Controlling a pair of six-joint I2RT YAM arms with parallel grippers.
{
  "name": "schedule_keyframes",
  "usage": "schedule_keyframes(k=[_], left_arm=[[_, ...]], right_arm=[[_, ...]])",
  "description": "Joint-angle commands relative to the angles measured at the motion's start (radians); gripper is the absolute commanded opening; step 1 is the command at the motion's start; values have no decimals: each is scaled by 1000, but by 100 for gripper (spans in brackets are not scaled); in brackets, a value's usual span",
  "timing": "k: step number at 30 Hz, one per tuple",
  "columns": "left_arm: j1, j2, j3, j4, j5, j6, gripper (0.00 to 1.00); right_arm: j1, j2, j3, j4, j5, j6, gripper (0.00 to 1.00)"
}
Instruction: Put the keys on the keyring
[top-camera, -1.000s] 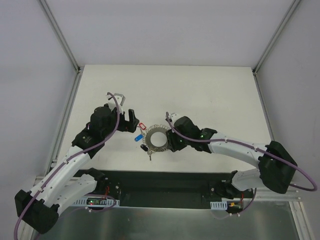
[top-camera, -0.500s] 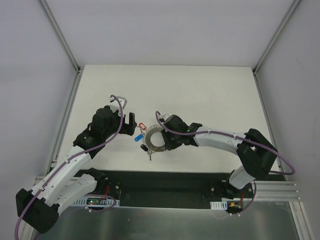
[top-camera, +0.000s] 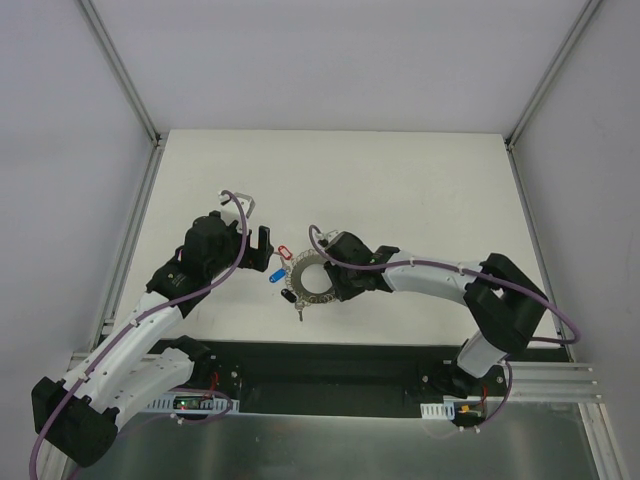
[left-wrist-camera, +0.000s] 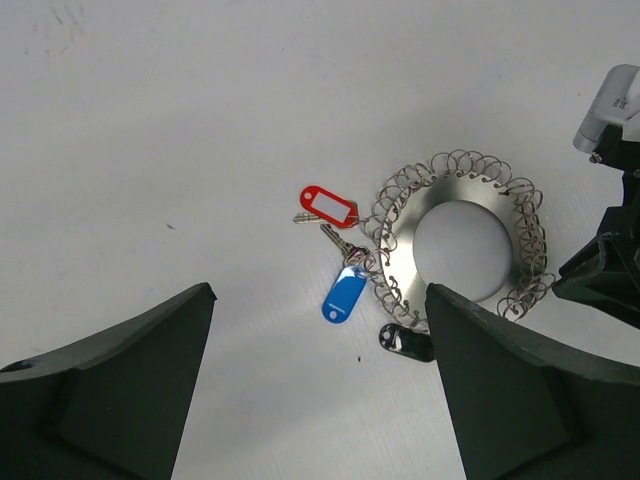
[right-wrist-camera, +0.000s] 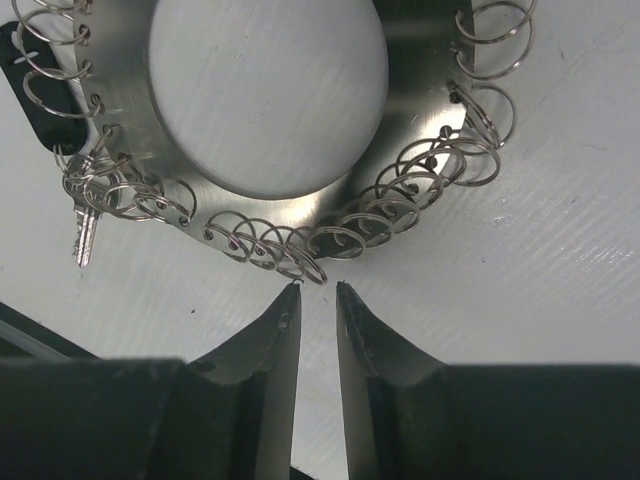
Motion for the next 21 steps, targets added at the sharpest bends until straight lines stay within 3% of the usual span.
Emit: schedule_keyframes(k=[1,6,12,21], left_arm=[[3,-12,-5,11,7,14,87],[3,-9,-7,11,37,10,87],[3,-6,-7,14,64,10,87],[3,16,0,48,142,-18,87]], right_arm=[[-10,20,17,43,-21,-10,22],[-22,31,-1,93,-35,-16,19],[-24,-1,-11,112,-35,-47,2],[-24,-164,-12,93,25,-162,1]])
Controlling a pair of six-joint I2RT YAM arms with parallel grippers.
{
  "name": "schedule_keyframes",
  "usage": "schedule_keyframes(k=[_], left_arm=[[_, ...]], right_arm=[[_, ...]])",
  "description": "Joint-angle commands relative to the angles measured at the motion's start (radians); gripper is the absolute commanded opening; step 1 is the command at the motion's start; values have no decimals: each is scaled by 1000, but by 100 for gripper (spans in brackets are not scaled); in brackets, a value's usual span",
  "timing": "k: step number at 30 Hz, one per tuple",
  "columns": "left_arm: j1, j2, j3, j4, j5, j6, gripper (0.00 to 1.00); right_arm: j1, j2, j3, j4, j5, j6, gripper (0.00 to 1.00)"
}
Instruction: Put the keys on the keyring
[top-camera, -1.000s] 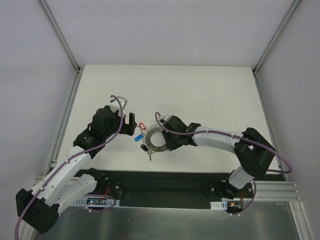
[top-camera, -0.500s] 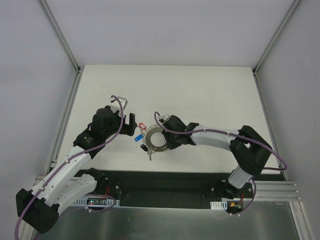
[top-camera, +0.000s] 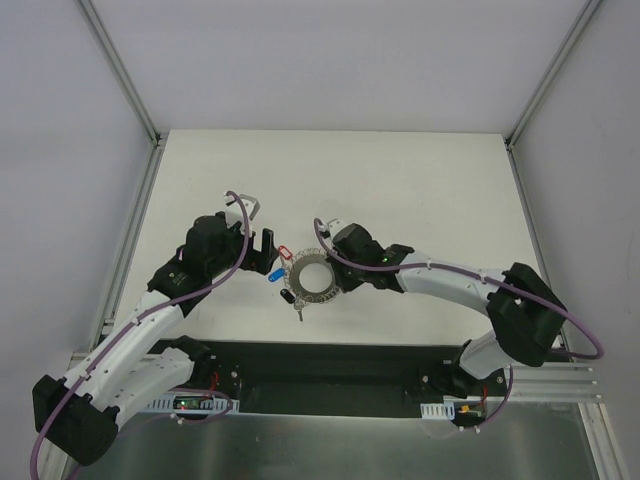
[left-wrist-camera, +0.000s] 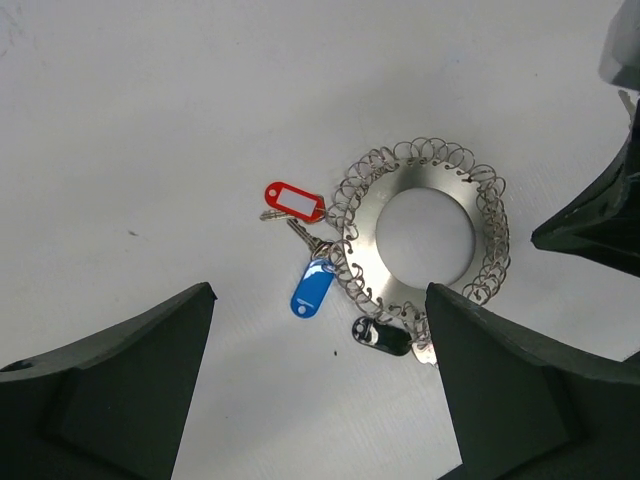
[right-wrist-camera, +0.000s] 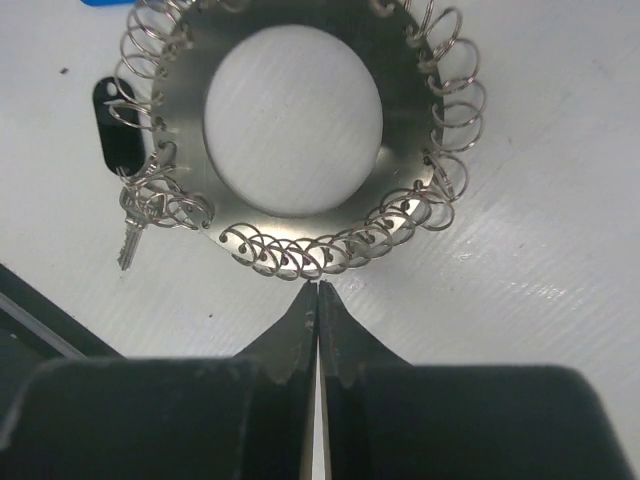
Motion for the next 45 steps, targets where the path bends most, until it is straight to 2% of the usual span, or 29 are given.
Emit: schedule_keyframes(k=[1,6,12,18,22,24,25,30,35,36,38,40,43,45], left_arm=[[4,13,1,50,69,-23,87],[3,30,5,64,86,-40,87],[3,47,3,64,60,-57,87],[3,129,34,78,44,-185,83],[-17,241,73,110,-3,-311,79],[-65,319,119,113,-92,-350,75],[-83,347,139,111,-123,-359,74],[-189,556,270,110,-245,-425,58],[-253,738,380,110,-319,-477,46],[-269,760,393,110,-331,-485,41],[-289,820,429,111,-368,-500,39],[-313,857,451,110,-387,-511,31],[-336,919,492,108,-424,-521,24],[-346,962,517,102,-457,-526,24]], right_arm=[[-1,-97,6,14,51,-79,1],[-3,-76,18,-9,76,-59,1],[-68,-11,98,-17,106,-17,15],[-157,52,145,-29,110,55,31],[-199,49,129,-32,131,113,49],[-216,18,92,-26,155,134,54],[-223,7,83,-23,163,138,60],[-257,-83,20,-34,205,144,78],[-294,-157,-23,-54,234,144,84],[-300,-166,-35,-55,223,139,85],[-315,-187,-42,-68,220,127,86],[-328,-201,-51,-74,217,113,87],[-349,-214,-65,-77,202,93,87],[-363,-220,-71,-75,186,81,87]])
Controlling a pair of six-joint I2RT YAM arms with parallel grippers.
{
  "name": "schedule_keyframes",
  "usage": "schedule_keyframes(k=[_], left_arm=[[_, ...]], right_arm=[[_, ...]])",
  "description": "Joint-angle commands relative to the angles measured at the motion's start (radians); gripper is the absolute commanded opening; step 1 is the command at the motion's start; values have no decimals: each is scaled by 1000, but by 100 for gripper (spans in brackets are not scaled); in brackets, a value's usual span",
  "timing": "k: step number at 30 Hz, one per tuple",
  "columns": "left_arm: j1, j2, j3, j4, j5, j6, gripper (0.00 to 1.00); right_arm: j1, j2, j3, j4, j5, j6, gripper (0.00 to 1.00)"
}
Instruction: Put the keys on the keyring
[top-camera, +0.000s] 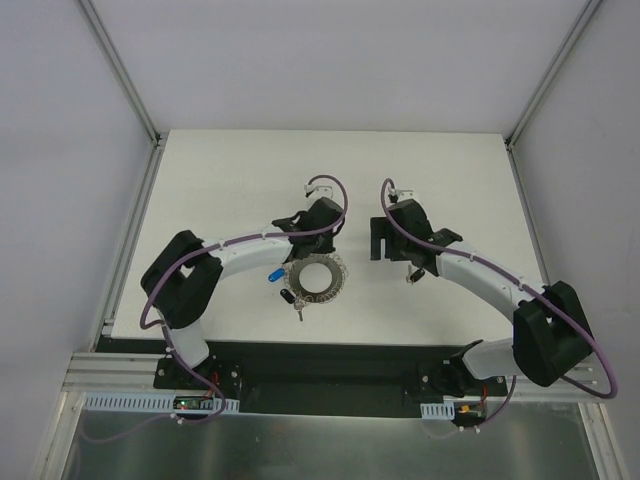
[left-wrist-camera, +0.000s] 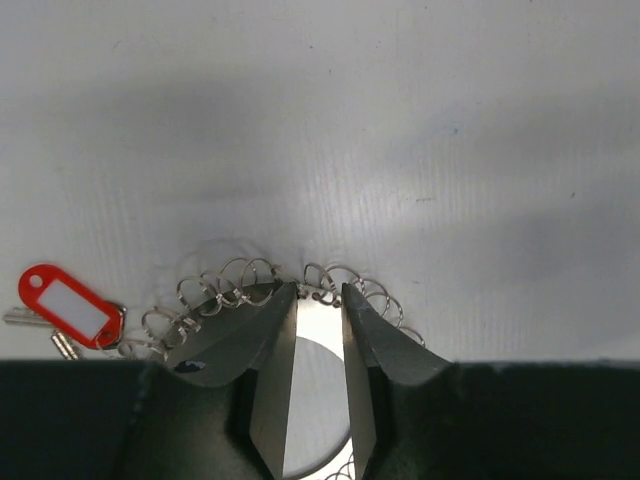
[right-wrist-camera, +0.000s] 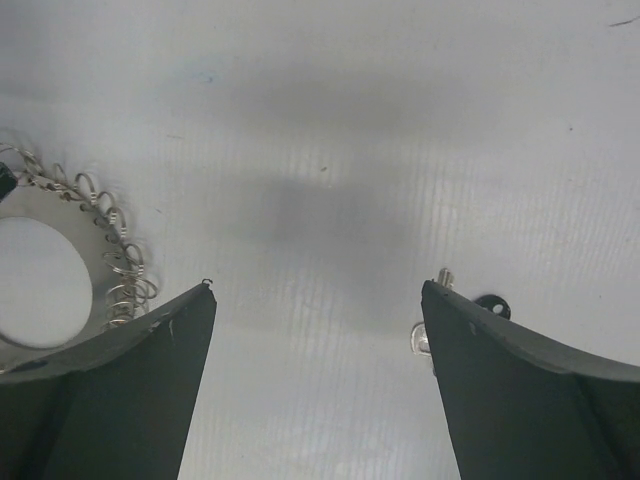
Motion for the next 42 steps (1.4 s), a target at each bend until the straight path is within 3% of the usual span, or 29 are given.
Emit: schedule_keyframes(k=[1,14,26,42], left_arm=[[-29,60,78,-5,-117,-48,19],[-101,86,98,-100,-284,-134,19],[-105,143,142,-172,-307,-192,21],[-105,190,158,-184,-298,-213,16]], right_arm=[[-28,-41,-19,-21,-15,-32,87],[-104,-60,-60,-12,-84,-66,87],[-124,-61,-68,-10,-112,-78,87],[-134,-60,-75,-7,-132,-86,87]])
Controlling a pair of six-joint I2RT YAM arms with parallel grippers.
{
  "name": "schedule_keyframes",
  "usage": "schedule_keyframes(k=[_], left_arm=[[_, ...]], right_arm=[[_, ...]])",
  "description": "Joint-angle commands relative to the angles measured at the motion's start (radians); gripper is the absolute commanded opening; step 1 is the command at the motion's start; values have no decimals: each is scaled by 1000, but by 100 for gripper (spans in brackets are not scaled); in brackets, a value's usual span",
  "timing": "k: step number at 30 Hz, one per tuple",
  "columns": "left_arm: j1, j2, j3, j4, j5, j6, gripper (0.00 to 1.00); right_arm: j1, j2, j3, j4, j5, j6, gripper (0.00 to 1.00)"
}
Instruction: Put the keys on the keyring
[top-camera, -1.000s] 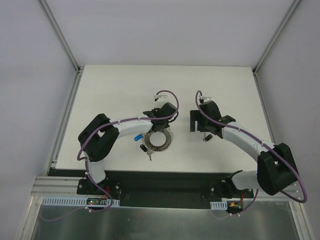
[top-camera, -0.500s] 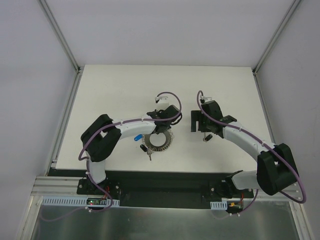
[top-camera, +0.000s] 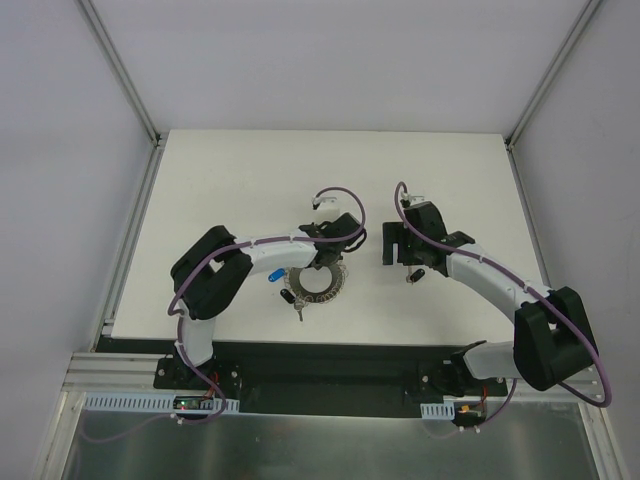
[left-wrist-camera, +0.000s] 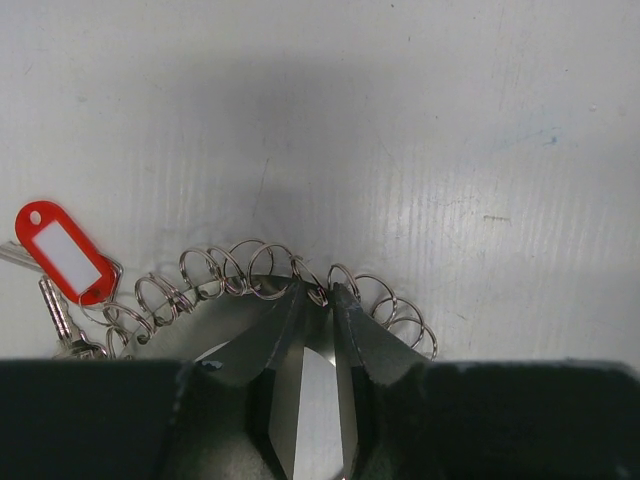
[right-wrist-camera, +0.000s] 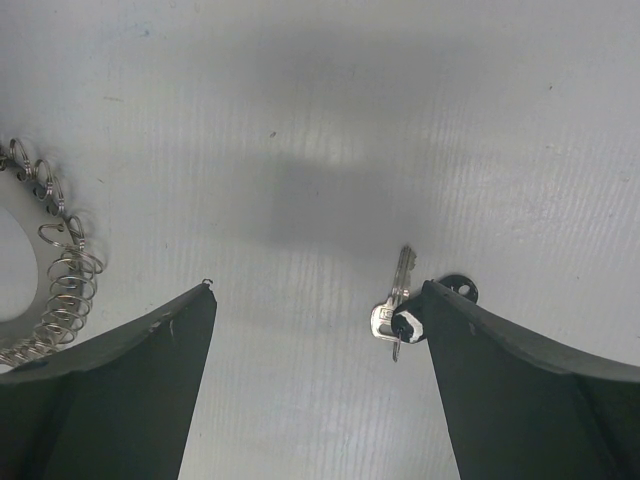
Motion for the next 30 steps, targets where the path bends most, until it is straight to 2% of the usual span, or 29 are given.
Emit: schedule_keyframes(k=[1,13,17,20,25,28,29,30], left_arm=[[1,10,27,-33,-23,-30,16],[1,5,10,-43,-1,-50,8],[1,0,8,-43,10,-47,0],[1,-10,8,-43,13,-22,0],[1,-72,-13,-36,26,94,0],[1,-122,-39,-11,65,250,0],[1,-141,-56,9,102,343,0],[3,-186,-105,28,124,384,0]], right_arm=[[-4,-29,-6,6,-11,-12,87],[-9,-33,-6,12,-22,-15,87],[-9,-41,-6,13,-25,-19,86],[-9,-53,-9,19,-37,-29,86],[-9,-91,-13,39,-74,-43,86],[-9,-119,-16,48,-92,-78,86],[-9,-127,-18,49,-125,-90,86],[-9,-135,-21,54,-132,-96,86]])
